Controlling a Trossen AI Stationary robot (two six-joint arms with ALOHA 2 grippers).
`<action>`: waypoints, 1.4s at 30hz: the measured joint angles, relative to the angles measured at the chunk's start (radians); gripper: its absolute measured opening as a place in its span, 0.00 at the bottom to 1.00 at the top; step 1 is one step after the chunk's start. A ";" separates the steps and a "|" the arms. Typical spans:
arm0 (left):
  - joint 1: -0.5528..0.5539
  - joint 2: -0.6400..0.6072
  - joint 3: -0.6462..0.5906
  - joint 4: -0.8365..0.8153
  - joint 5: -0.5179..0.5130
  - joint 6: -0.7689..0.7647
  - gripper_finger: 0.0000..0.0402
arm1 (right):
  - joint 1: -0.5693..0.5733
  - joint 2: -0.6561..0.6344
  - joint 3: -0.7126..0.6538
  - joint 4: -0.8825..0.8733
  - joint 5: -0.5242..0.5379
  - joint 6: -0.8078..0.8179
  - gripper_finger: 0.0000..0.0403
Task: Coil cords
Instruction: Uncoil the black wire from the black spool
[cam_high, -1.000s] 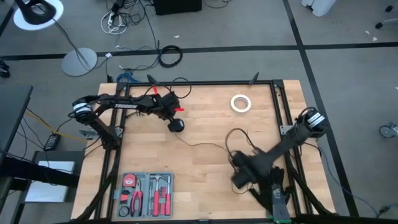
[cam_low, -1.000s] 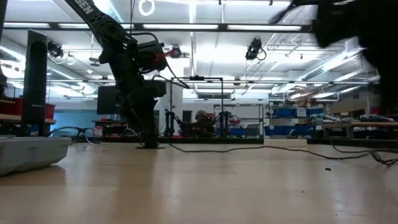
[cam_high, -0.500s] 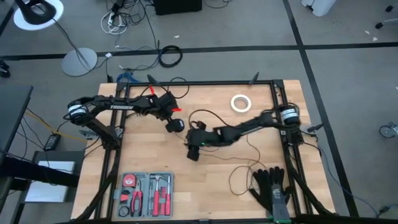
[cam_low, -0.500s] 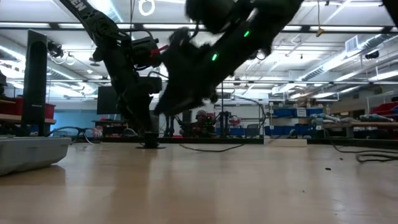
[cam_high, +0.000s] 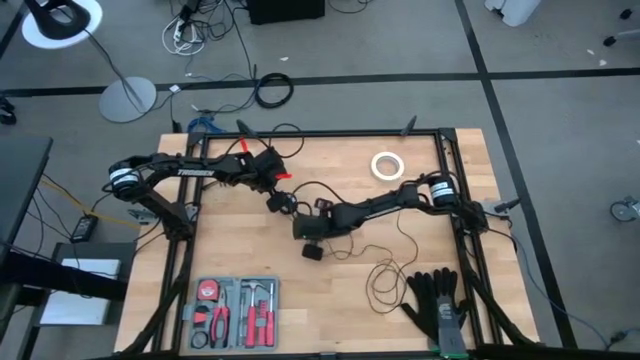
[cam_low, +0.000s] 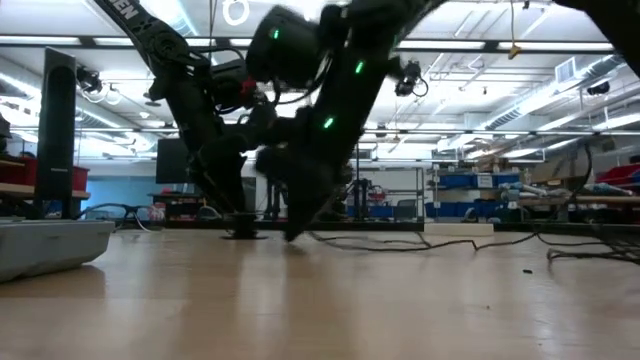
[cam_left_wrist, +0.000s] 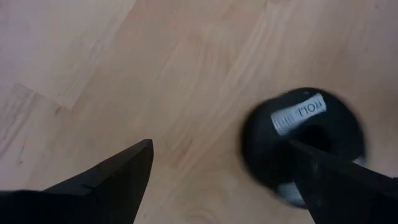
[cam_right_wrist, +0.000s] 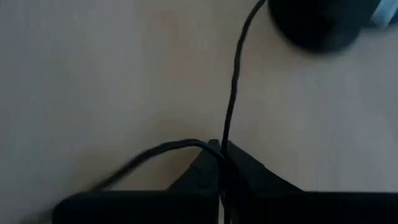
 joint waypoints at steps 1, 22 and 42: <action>0.000 0.000 0.000 -0.001 0.000 0.000 0.91 | 0.013 -0.015 0.012 -0.064 -0.005 0.019 0.02; -0.148 0.000 0.000 0.200 0.170 -0.099 0.91 | 0.122 -0.125 0.032 -0.352 0.121 0.288 0.00; -0.238 0.112 0.001 0.347 0.091 -0.132 0.91 | 0.150 -0.115 0.033 -0.258 0.155 0.255 0.00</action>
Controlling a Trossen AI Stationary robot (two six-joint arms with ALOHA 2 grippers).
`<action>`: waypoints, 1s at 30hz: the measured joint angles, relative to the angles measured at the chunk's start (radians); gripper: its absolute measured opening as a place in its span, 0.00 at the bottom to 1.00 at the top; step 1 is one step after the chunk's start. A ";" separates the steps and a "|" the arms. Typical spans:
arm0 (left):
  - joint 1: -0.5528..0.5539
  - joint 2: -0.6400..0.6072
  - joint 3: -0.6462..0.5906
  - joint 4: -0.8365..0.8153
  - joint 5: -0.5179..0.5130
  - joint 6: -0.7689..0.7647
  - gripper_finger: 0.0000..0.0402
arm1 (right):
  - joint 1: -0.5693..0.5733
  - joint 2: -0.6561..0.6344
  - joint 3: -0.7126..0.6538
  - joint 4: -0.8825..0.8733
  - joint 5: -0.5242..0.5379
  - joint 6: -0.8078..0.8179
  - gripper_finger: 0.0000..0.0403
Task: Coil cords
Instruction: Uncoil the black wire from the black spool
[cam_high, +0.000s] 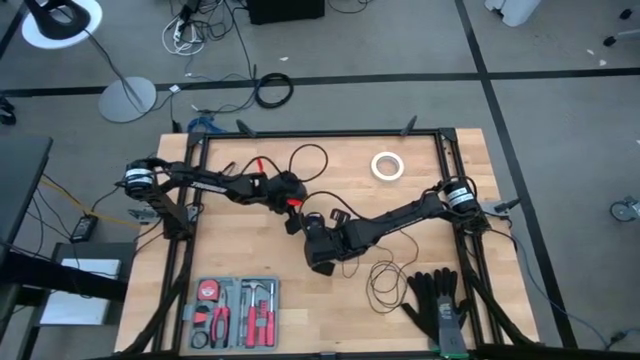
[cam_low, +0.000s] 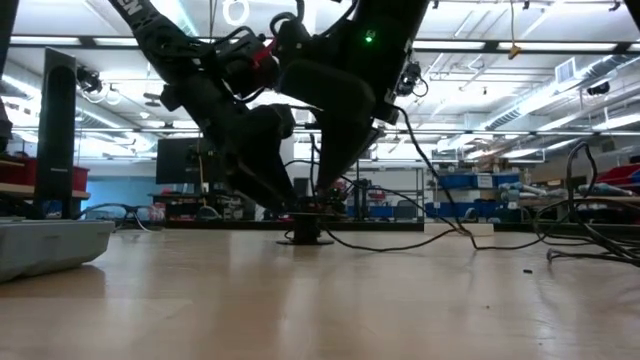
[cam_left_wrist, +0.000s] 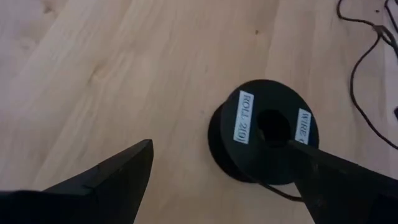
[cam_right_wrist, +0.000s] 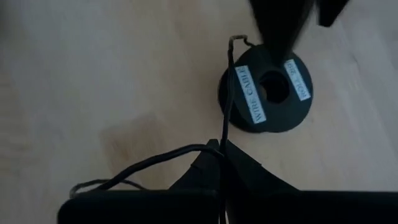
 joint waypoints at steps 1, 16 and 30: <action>-0.004 0.000 0.000 0.000 0.000 0.000 0.91 | 0.000 0.000 0.000 0.002 0.001 0.001 0.00; -0.031 0.077 0.004 0.079 -0.031 0.000 0.91 | 0.000 0.000 0.000 0.044 0.004 0.007 0.00; 0.041 0.042 0.004 -0.024 -0.064 0.028 0.91 | 0.044 0.000 0.000 -0.017 -0.019 0.106 0.00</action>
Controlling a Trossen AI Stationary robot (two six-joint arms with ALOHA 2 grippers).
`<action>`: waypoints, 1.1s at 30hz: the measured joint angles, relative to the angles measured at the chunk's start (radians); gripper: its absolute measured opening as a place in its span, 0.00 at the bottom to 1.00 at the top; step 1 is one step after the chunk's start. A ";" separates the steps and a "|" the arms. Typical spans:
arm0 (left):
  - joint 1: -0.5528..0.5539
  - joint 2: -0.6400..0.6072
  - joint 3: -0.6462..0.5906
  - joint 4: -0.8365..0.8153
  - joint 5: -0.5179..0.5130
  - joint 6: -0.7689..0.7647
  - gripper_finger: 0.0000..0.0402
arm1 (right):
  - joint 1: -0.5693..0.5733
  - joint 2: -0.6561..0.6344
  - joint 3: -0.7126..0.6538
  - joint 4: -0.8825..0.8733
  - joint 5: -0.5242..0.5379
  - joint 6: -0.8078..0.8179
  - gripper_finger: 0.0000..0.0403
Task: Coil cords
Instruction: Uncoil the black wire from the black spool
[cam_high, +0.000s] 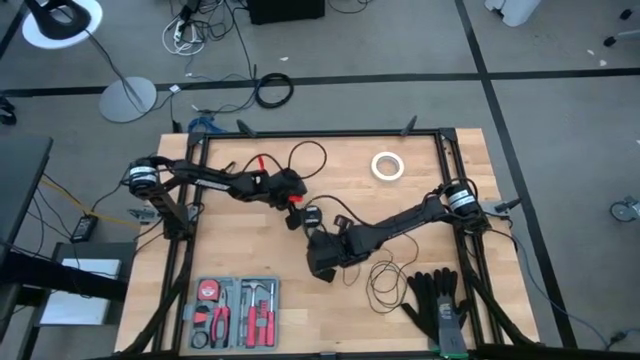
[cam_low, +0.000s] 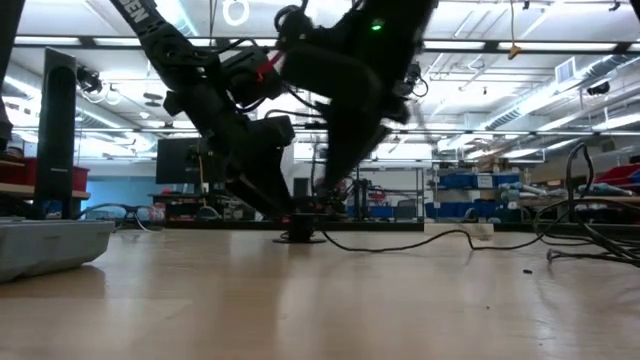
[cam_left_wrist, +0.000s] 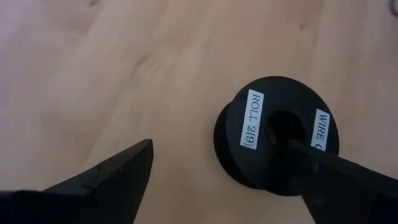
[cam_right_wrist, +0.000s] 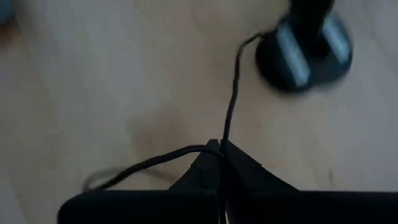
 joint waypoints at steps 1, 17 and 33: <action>0.010 -0.009 0.000 -0.014 -0.001 0.006 0.91 | 0.013 0.000 0.000 -0.031 0.000 0.029 0.00; 0.107 -0.080 -0.016 -0.199 -0.086 0.072 0.91 | 0.349 -0.001 0.000 -0.576 -0.063 0.736 0.00; -0.030 -0.004 0.041 0.165 0.053 -0.041 0.91 | 0.247 -0.002 -0.182 0.009 0.091 0.475 0.00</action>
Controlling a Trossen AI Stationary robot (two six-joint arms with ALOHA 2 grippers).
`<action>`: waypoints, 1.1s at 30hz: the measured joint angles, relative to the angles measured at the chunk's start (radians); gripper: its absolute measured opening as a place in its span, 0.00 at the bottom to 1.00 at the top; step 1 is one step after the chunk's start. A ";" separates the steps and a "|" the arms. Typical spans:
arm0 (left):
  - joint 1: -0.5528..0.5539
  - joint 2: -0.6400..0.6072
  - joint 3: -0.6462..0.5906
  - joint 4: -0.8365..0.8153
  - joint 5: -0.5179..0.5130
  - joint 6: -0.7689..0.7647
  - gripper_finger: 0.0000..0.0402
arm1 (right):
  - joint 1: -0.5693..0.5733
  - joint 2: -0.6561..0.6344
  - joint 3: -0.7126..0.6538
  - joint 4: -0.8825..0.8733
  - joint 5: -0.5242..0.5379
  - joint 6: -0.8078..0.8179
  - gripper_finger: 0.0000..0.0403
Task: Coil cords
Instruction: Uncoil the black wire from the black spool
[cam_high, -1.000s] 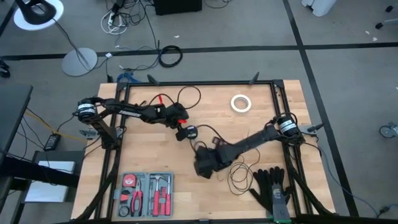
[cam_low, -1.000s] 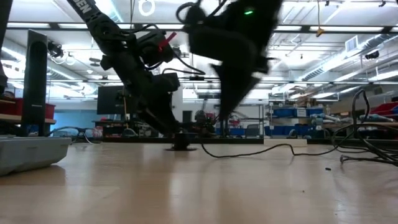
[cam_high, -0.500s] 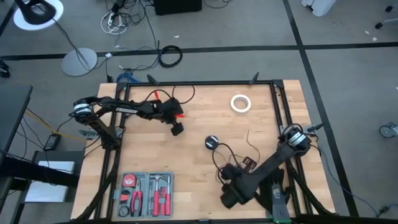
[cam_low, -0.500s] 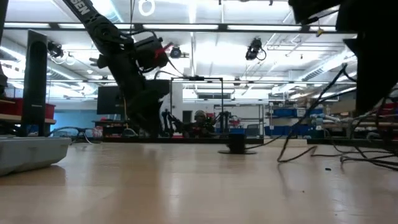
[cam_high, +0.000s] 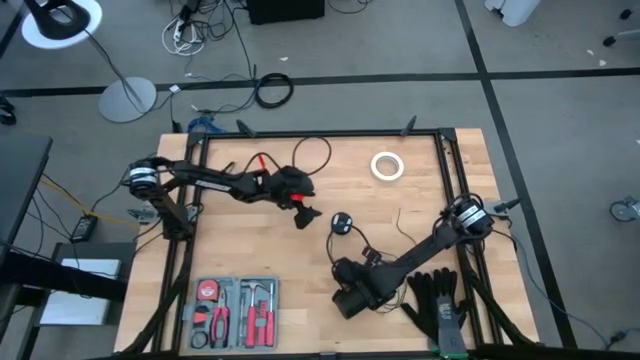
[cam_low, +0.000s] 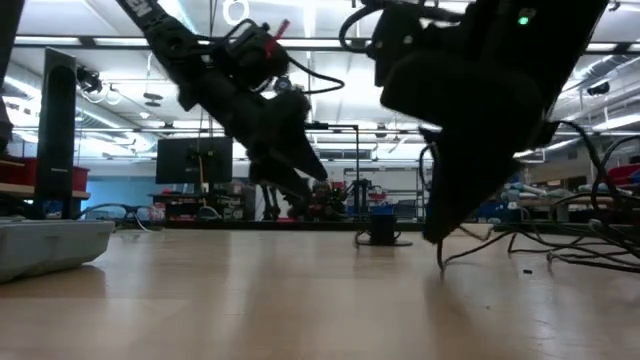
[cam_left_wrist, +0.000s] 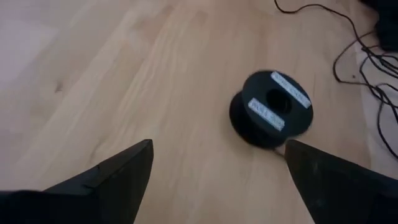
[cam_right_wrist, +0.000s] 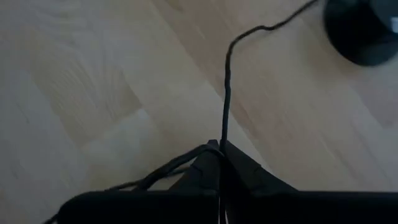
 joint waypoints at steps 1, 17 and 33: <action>-0.002 0.018 0.019 0.002 0.002 0.007 0.91 | -0.004 0.000 -0.009 0.024 0.000 -0.016 0.00; -0.053 0.299 0.362 -0.180 0.099 0.077 0.82 | -0.018 0.000 -0.022 0.088 0.029 -0.075 0.00; -0.004 0.316 0.397 -0.338 -0.037 0.115 0.82 | -0.009 0.001 -0.022 0.083 0.028 -0.049 0.00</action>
